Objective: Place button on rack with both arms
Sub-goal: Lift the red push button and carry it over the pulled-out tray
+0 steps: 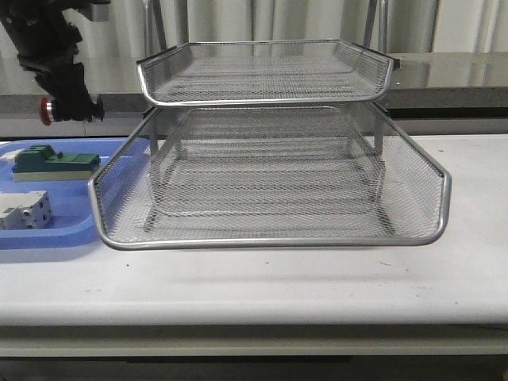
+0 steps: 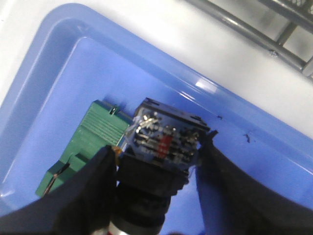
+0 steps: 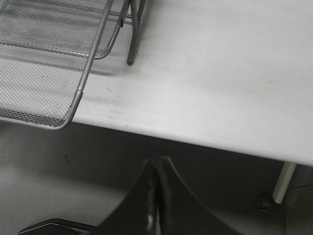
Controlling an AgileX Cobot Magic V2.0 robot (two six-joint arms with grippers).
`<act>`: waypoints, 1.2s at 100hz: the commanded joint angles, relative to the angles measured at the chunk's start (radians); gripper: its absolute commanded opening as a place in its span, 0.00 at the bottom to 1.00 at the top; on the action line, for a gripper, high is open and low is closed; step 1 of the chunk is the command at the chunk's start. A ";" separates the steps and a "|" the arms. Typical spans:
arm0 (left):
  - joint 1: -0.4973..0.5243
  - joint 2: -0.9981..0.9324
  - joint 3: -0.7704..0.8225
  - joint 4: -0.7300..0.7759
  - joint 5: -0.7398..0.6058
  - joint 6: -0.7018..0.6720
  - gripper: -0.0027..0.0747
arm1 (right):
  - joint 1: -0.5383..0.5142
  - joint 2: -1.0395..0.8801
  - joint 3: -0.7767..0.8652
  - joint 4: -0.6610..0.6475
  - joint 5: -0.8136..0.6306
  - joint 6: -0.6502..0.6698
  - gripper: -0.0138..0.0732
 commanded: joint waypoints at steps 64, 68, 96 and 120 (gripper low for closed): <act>-0.061 -0.570 0.482 -0.001 0.041 -0.018 0.33 | 0.001 0.000 -0.024 0.008 -0.055 0.002 0.09; -0.083 -0.592 0.504 -0.001 0.041 -0.018 0.33 | 0.001 0.000 -0.024 0.008 -0.055 0.002 0.09; -0.286 -0.662 0.573 -0.017 0.041 -0.020 0.33 | 0.001 0.000 -0.024 0.008 -0.054 0.002 0.09; -0.453 -0.614 0.573 -0.041 0.024 -0.020 0.33 | 0.001 0.000 -0.024 0.008 -0.054 0.002 0.09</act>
